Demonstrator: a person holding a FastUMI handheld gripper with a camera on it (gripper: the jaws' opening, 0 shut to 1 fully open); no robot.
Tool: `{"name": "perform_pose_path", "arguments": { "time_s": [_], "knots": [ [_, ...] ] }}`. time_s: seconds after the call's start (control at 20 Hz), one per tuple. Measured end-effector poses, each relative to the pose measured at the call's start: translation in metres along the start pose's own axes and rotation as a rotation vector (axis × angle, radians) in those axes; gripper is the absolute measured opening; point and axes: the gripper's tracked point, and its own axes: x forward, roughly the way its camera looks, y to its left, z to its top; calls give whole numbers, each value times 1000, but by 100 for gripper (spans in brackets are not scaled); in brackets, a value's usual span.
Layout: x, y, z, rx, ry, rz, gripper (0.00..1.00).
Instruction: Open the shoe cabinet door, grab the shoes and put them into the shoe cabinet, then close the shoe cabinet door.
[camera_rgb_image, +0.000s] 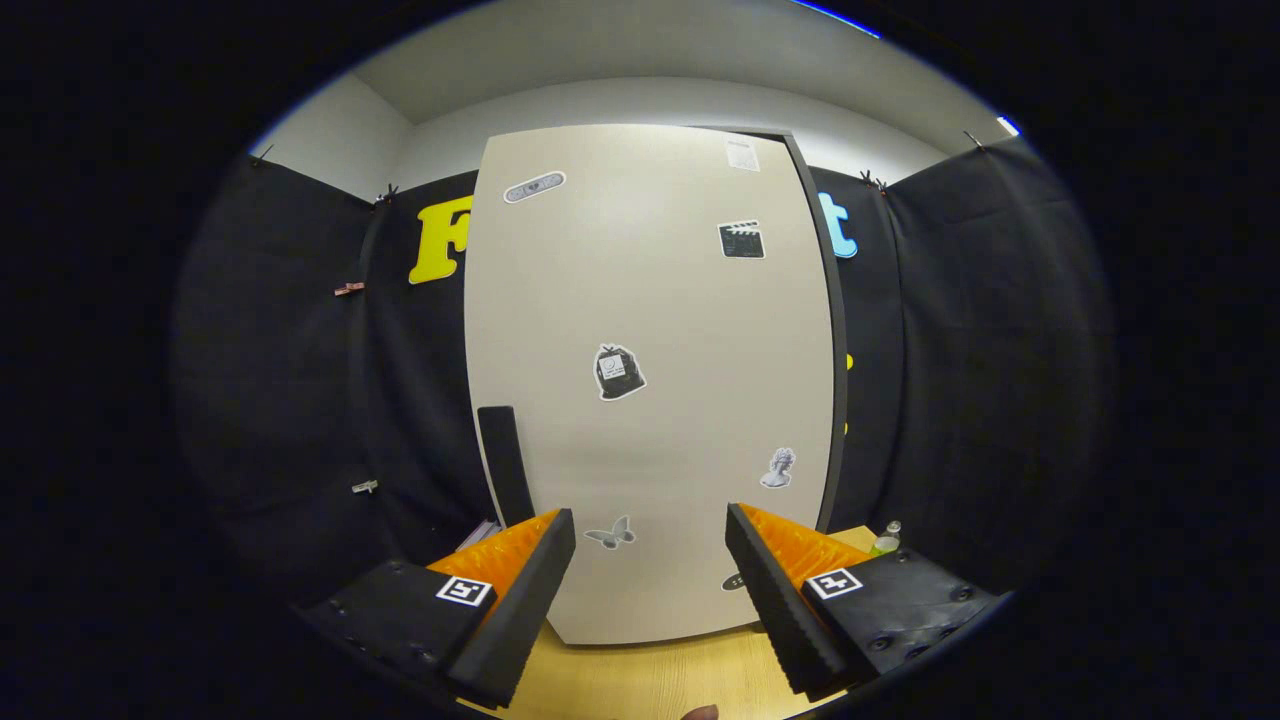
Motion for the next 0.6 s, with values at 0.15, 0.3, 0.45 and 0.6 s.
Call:
{"name": "perform_pose_path", "arguments": {
  "time_s": [0.15, 0.3, 0.45, 0.6],
  "knots": [
    [-1, -1, 1, 0, 1, 1, 98],
    [-3, -4, -1, 3, 3, 3, 98],
    [-4, -5, -2, 9, 7, 2, 98],
    [-5, -6, -2, 8, 7, 4, 98]
  ]
}}
